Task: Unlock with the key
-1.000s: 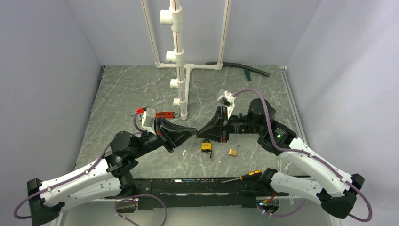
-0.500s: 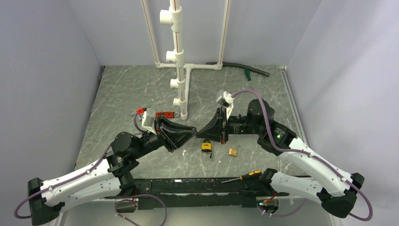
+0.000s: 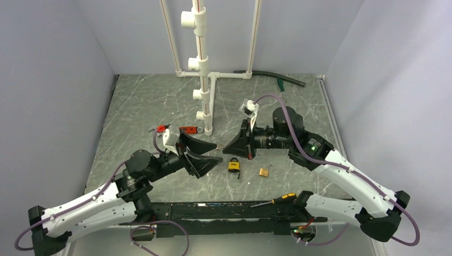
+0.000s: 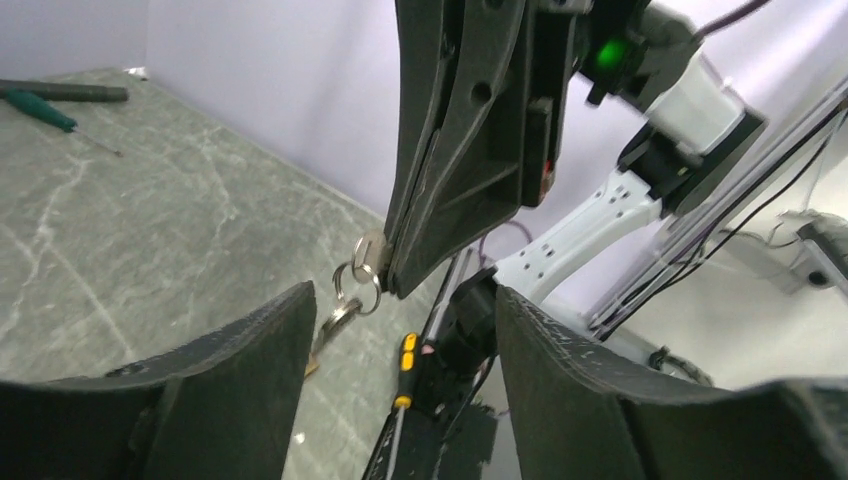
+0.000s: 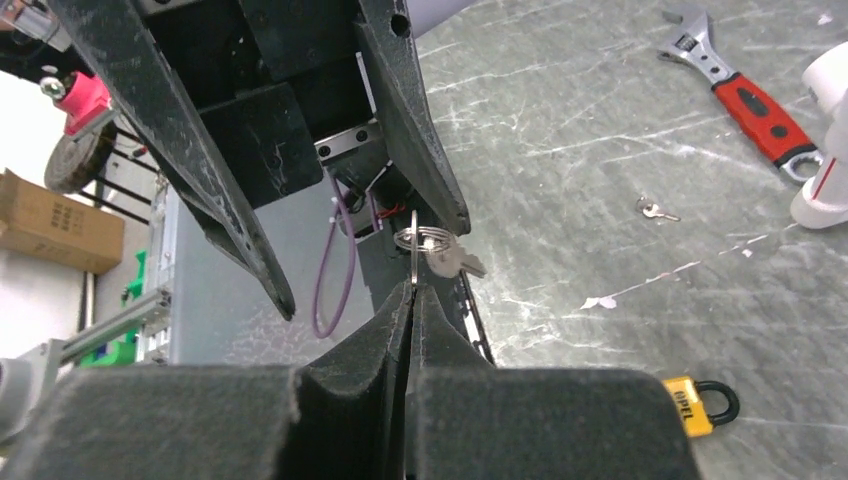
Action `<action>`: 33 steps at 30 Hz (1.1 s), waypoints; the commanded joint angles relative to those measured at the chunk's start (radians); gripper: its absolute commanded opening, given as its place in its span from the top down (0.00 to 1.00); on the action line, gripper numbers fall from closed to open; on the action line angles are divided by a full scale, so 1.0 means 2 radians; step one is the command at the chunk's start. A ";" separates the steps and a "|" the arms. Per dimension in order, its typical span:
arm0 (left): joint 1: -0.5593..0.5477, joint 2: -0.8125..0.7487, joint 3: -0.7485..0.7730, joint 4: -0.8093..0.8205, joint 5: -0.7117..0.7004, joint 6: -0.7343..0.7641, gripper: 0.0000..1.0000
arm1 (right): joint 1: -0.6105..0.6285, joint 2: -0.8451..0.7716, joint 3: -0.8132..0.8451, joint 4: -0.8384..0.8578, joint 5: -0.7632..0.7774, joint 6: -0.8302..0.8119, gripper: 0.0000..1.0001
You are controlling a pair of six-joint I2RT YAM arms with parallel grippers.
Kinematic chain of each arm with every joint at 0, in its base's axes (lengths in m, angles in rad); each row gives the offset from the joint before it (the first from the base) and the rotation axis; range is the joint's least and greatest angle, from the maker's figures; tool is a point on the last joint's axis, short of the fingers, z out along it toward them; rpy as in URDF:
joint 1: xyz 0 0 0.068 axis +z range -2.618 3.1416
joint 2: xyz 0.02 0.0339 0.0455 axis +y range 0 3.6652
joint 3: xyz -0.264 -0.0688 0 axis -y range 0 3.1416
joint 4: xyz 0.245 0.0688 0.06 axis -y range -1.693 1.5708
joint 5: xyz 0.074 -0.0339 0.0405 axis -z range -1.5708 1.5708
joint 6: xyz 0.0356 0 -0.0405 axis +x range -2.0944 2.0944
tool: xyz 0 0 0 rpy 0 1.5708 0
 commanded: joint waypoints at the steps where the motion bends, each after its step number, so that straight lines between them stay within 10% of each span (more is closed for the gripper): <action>1: 0.001 -0.024 0.048 -0.092 -0.014 0.078 0.27 | 0.001 0.022 0.065 -0.042 0.015 0.043 1.00; 10: 0.001 -0.062 0.062 -0.172 -0.111 0.219 0.24 | -0.017 0.122 0.205 -0.260 0.087 0.184 1.00; 15: -0.001 0.016 0.013 -0.059 -0.094 0.268 0.38 | -0.036 0.143 0.252 -0.341 0.112 0.246 1.00; 19: -0.017 0.031 -0.066 0.116 -0.033 0.334 0.36 | -0.069 0.141 0.230 -0.366 0.073 0.280 1.00; 33: -0.095 0.111 -0.128 0.274 -0.013 0.541 0.18 | -0.098 0.148 0.146 -0.338 -0.084 0.336 1.00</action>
